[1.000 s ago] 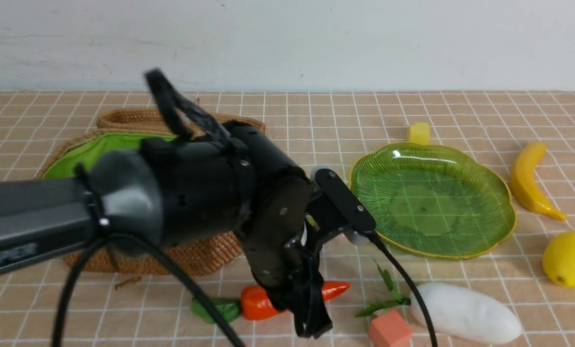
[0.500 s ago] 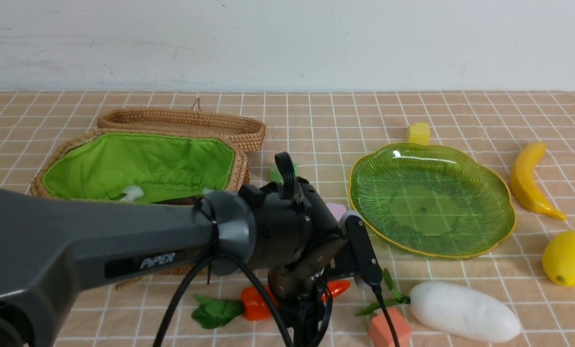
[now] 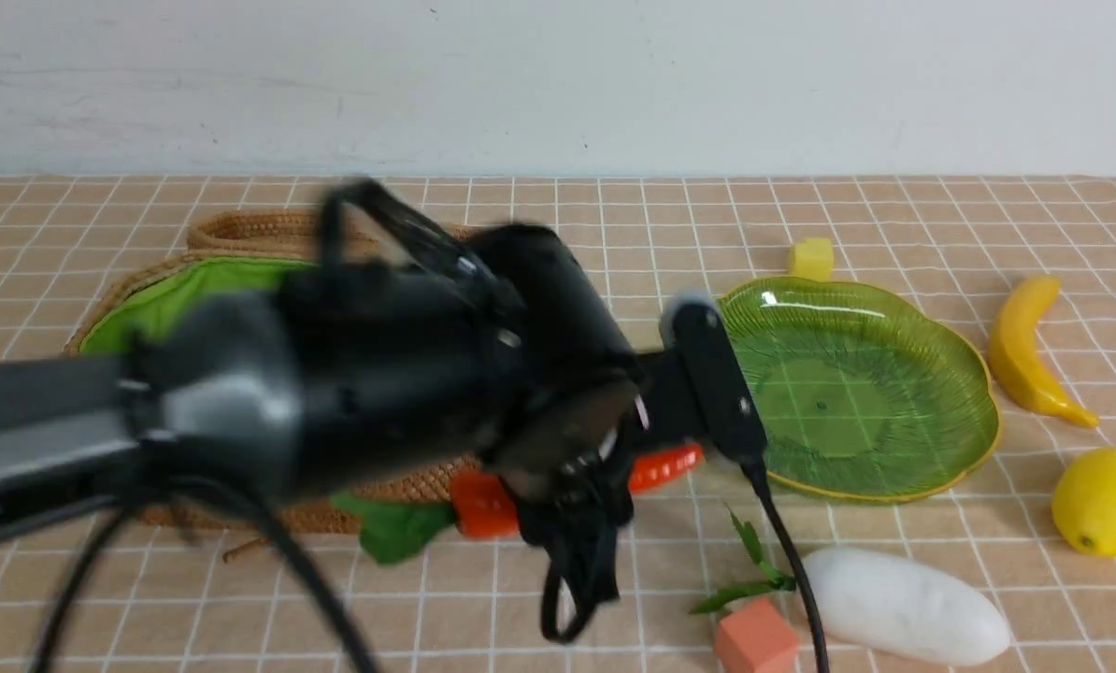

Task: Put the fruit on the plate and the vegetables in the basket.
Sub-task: Use the left arm to grab a carrot and put it into the left basket, then grab a mangosteen with your left arm and put it on the plate on the right

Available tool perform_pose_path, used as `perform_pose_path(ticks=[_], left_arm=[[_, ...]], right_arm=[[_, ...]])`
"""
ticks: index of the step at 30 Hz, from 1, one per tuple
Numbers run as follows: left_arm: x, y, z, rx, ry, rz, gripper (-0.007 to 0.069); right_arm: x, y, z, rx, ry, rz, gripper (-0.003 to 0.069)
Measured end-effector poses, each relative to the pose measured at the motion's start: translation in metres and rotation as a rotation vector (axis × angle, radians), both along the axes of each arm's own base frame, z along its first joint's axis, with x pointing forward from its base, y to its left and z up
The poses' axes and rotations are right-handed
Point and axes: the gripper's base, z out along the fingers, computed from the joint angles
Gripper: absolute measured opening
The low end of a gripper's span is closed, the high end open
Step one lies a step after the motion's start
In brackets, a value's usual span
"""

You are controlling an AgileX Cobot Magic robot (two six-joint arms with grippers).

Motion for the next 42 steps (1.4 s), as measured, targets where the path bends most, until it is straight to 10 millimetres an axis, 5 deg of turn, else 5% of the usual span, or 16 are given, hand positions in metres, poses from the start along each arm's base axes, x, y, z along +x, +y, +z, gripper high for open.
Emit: perform_pose_path(ticks=[1, 2, 3, 7, 12, 17, 20, 24, 29, 36, 42], left_arm=[[0.001, 0.017, 0.027, -0.024, -0.087, 0.009, 0.0290], [0.002, 0.022, 0.033, -0.029, -0.108, 0.016, 0.0290], [0.014, 0.048, 0.053, -0.043, -0.203, 0.064, 0.0290], [0.048, 0.089, 0.067, -0.046, -0.330, 0.132, 0.0290], [0.093, 0.126, 0.042, 0.030, -0.348, 0.173, 0.0320], [0.106, 0.135, 0.025, 0.074, -0.317, 0.188, 0.0560], [0.103, 0.135, 0.029, 0.031, -0.309, 0.211, 0.0650], [0.095, 0.127, 0.037, -0.181, -0.261, 0.312, 0.0648], [0.070, 0.093, 0.038, -0.633, 0.046, 0.607, 0.0452], [0.034, 0.042, 0.038, -0.433, 0.322, 0.309, 0.0237], [0.060, 0.012, 0.014, -0.245, 0.424, 0.130, 0.0311]], right_arm=[[0.000, 0.000, 0.000, 0.000, -0.007, -0.001, 0.0099], [0.001, 0.000, 0.001, 0.000, -0.010, -0.002, 0.0099], [0.001, 0.000, 0.002, -0.001, -0.029, -0.005, 0.0101], [0.003, -0.001, 0.003, 0.004, -0.049, -0.014, 0.0104], [0.003, -0.001, 0.003, 0.004, -0.052, -0.014, 0.0105], [0.003, -0.001, 0.003, 0.004, -0.052, -0.015, 0.0106], [0.003, -0.001, 0.003, 0.004, -0.052, -0.015, 0.0106], [0.003, -0.001, 0.003, 0.004, -0.052, -0.015, 0.0107], [0.003, -0.001, 0.003, 0.003, -0.050, -0.013, 0.0111], [0.001, 0.000, 0.001, -0.007, -0.032, 0.000, 0.0115], [0.000, 0.000, 0.000, -0.015, -0.019, 0.011, 0.0120]])
